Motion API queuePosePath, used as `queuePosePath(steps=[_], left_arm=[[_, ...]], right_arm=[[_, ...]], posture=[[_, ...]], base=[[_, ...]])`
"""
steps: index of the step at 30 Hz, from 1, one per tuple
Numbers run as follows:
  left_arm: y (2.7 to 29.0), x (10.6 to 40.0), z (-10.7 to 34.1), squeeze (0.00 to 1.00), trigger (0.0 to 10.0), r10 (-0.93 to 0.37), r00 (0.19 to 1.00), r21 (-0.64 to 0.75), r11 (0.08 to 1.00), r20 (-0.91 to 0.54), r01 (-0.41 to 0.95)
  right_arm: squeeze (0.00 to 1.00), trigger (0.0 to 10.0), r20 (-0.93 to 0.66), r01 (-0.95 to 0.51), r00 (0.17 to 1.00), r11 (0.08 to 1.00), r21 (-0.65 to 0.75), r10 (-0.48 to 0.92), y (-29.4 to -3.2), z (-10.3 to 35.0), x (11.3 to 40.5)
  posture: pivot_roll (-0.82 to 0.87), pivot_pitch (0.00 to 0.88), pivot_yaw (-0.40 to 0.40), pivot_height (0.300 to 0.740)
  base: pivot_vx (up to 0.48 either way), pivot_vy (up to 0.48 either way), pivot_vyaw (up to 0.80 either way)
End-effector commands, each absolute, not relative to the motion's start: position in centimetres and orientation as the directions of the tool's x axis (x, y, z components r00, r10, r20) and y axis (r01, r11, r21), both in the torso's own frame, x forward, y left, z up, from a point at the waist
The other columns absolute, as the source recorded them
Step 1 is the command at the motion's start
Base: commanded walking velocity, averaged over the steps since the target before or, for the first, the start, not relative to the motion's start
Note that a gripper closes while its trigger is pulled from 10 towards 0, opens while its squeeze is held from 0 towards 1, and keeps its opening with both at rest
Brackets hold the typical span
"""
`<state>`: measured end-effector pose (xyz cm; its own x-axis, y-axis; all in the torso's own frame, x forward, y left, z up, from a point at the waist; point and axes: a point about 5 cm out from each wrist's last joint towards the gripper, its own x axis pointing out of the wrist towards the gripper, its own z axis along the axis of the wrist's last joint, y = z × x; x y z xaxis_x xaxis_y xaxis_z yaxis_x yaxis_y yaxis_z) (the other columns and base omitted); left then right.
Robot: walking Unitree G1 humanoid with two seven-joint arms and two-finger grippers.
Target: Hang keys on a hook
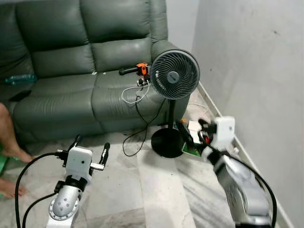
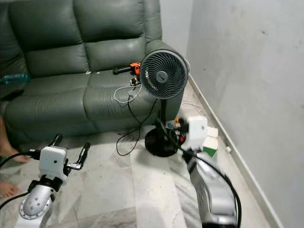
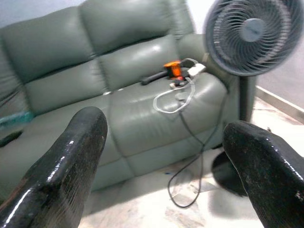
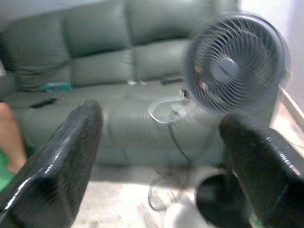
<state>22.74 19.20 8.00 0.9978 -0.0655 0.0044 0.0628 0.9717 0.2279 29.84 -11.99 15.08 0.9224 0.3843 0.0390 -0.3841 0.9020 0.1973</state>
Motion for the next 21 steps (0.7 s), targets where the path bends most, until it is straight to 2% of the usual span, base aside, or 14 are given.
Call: queuePosePath(steps=[1,7,10,15,18,21], left_arm=[[19.4,23.0,9.5,0.0,10.0,-0.054,0.998,0.26,0.965,0.04,0.042],[18.8,23.9,11.5,0.0,10.0,-0.026,0.998,0.243,0.97,0.055,0.011],[18.1,24.5,11.1,0.0,10.0,-0.065,0.997,0.212,0.976,0.047,0.053],[17.4,24.2,10.4,0.0,10.0,-0.048,0.998,0.211,0.977,0.031,0.04],[17.1,23.9,9.2,0.0,10.0,-0.076,0.997,0.198,0.977,-0.031,0.081],[17.5,25.1,8.4,0.0,10.0,-0.053,0.997,0.172,0.983,-0.055,0.062]], right_arm=[[0.0,10.0,0.026,-0.403,0.914,0.894,0.198,0.406,-11.5,14.7,30.4],[0.0,10.0,-0.018,-0.394,0.913,0.893,0.219,0.407,-12.0,13.5,30.8],[0.0,10.0,-0.027,-0.378,0.918,0.892,0.247,0.396,-11.9,13.3,30.8],[0.0,10.0,-0.016,-0.404,0.91,0.897,0.181,0.414,-11.4,12.9,30.6],[0.0,10.0,0.0,-0.347,0.935,0.916,0.202,0.355,-11.5,12.6,30.7],[0.0,10.0,-0.003,-0.277,0.959,0.939,0.205,0.284,-11.8,12.0,30.6]], posture=[[0.15,0.0,-0.03,0.74],[0.15,0.0,-0.037,0.74],[0.16,0.0,-0.043,0.74],[0.15,0.0,-0.018,0.74],[0.15,0.0,0.001,0.74],[0.11,0.0,-0.012,0.74]], base=[[0.0,0.0,0.0],[0.0,0.0,0.0],[0.0,0.0,0.0],[0.0,0.0,0.0],[0.0,0.0,0.0],[0.0,0.0,0.0]])
